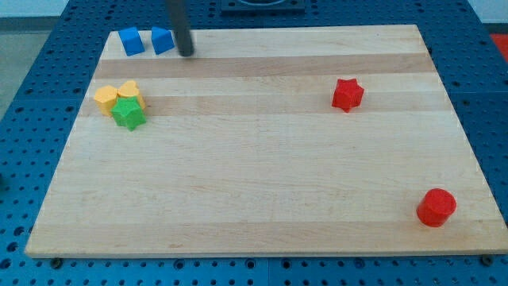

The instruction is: Move the red star to the right side of the triangle

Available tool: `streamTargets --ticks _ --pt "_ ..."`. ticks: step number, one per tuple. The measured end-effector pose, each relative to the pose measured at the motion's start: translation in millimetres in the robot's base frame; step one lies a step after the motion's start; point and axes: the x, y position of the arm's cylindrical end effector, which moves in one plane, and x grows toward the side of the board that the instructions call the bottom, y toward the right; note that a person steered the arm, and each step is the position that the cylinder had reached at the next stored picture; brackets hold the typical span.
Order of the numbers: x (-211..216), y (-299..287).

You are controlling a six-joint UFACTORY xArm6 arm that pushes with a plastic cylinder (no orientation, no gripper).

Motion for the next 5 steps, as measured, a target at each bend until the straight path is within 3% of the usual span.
streamTargets --ticks 2,3,4,5 --pt "71.9 255.8" --pt "88.7 350.1" --pt "131.9 289.0" --pt "94.7 213.4"
